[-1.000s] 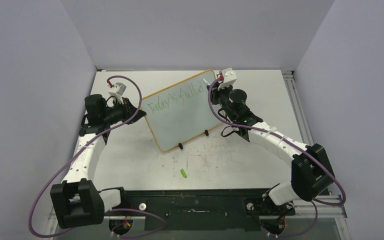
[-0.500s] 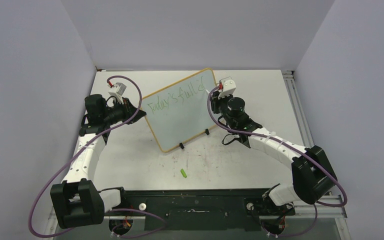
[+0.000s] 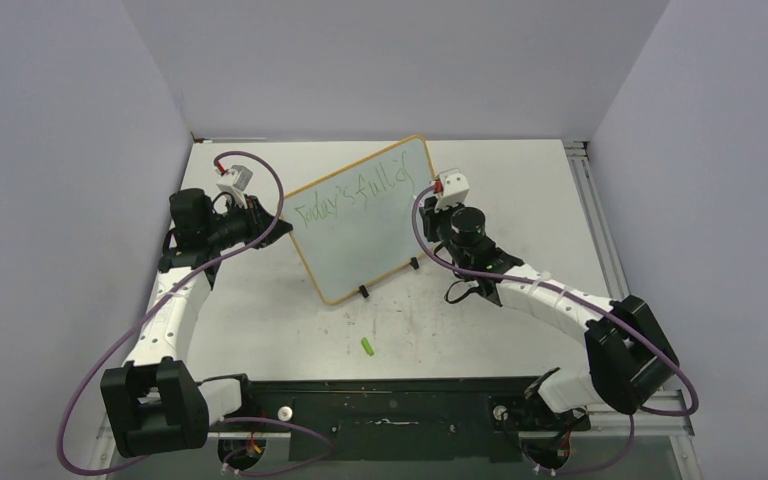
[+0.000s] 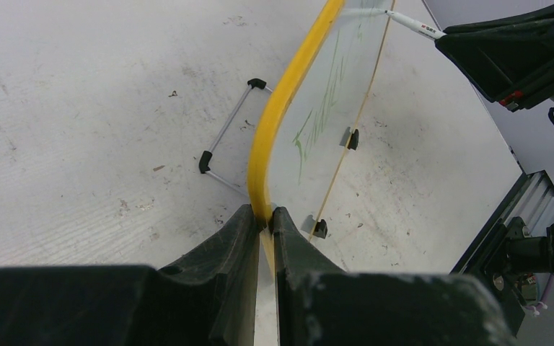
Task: Write a sentence on the whiteboard
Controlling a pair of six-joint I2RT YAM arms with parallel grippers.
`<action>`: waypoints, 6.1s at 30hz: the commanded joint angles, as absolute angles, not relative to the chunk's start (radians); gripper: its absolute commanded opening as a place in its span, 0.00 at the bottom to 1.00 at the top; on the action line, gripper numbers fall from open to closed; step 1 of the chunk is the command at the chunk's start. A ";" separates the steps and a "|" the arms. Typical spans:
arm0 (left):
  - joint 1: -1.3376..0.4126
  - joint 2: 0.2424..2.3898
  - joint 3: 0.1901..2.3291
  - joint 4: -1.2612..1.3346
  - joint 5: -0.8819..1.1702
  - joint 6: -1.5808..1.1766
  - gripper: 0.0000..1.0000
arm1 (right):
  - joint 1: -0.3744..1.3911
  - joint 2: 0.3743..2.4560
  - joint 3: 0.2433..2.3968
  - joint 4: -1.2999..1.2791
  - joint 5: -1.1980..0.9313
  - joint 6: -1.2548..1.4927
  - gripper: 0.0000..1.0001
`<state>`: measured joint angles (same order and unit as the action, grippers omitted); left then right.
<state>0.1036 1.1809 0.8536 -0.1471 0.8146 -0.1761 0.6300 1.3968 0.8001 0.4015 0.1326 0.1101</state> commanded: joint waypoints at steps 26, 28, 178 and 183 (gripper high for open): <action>0.102 1.163 0.874 -0.126 0.796 -0.163 0.00 | 0.662 1.407 0.970 0.442 0.178 0.044 0.05; 0.101 1.163 0.874 -0.126 0.795 -0.163 0.00 | 0.661 1.410 0.970 0.442 0.174 0.043 0.05; 0.093 1.143 0.877 -0.149 0.764 -0.155 0.00 | 1.134 1.519 0.876 0.478 0.275 0.047 0.05; 0.092 1.142 0.877 -0.150 0.765 -0.155 0.00 | 1.127 1.543 0.921 0.500 0.281 0.014 0.05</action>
